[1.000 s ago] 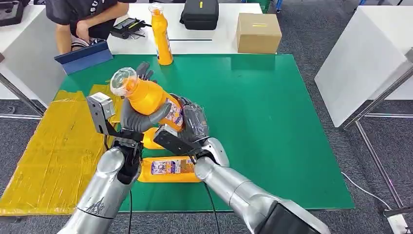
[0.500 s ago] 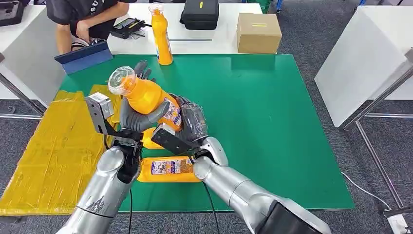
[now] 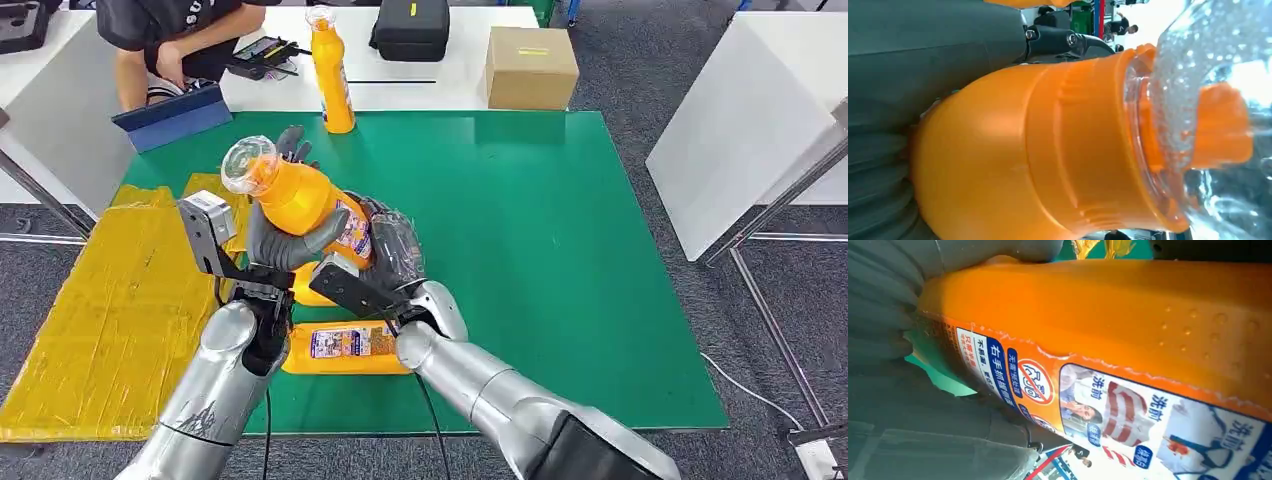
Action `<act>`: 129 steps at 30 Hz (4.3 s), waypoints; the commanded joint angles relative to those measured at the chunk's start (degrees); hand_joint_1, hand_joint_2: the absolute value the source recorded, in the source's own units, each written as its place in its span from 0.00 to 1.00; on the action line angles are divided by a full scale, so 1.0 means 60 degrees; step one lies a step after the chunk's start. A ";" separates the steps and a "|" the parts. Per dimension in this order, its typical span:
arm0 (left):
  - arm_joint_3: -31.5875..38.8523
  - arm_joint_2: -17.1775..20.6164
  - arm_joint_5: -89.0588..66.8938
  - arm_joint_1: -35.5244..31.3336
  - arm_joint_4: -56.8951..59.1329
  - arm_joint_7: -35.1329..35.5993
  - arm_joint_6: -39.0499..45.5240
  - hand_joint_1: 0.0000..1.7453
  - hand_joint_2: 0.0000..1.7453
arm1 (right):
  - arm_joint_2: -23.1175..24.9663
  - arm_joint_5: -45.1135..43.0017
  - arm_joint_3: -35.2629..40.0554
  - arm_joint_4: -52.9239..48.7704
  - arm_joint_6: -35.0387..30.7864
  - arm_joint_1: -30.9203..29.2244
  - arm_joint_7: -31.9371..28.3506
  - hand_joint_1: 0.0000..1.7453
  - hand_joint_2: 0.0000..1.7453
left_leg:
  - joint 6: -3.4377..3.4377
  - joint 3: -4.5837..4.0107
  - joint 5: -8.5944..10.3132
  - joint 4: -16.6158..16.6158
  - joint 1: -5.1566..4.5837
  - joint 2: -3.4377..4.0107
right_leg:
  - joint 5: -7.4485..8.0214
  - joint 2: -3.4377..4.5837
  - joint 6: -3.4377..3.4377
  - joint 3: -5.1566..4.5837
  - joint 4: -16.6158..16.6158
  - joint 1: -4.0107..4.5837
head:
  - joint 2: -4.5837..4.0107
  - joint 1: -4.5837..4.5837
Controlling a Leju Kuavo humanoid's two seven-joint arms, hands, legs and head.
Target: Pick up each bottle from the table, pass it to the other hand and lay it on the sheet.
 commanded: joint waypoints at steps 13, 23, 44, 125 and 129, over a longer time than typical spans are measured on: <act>-0.0269 -0.0024 -0.0061 -0.0722 0.0806 0.0131 -0.0284 1.00 1.00 | -0.0033 -0.0146 0.1230 -0.0056 -0.0056 -0.0372 -0.0256 1.00 1.00 | -0.0022 0.0009 -0.0007 0.0008 0.0005 -0.0012 | -0.0011 -0.0018 -0.0007 0.0015 0.0006 0.0005 | 0.0000 0.0000; -0.0203 -0.0010 0.0124 -0.0717 0.0723 0.0190 -0.0239 1.00 1.00 | -0.0033 -0.0090 0.1284 -0.0171 0.0018 -0.0330 -0.0222 1.00 1.00 | -0.0018 0.0002 -0.0004 0.0006 0.0008 -0.0011 | -0.0006 -0.0016 -0.0006 0.0008 0.0002 0.0007 | 0.0000 0.0000; 0.0670 0.0187 0.0132 -0.0389 -0.0083 0.0203 0.0040 1.00 1.00 | -0.0033 0.0716 -0.0346 -0.0521 -0.0036 0.0272 -0.0565 0.00 1.00 | -0.0031 0.0020 -0.0015 0.0010 0.0010 -0.0019 | -0.0019 -0.0024 -0.0011 0.0028 0.0008 0.0009 | 0.0000 0.0004; -0.2834 0.3044 -1.6639 -0.4345 0.8526 0.2889 0.6201 1.00 1.00 | -0.5310 0.5062 -0.5763 -1.1873 -0.0106 0.7001 0.0223 0.00 1.00 | -0.0023 0.0016 -0.0011 0.0009 -0.0004 -0.0010 | -0.0009 -0.0007 -0.0006 0.0022 0.0002 0.0003 | 0.0000 -0.0004; -0.2786 0.2969 -1.6611 -0.4710 0.9102 0.2831 0.5450 1.00 1.00 | -0.5264 0.5056 -0.5590 -1.1977 -0.0106 0.6969 0.0213 0.00 1.00 | -0.0029 0.0018 -0.0018 0.0015 -0.0003 0.0007 | -0.0011 0.0006 -0.0007 0.0021 0.0010 0.0003 | 0.0000 0.0000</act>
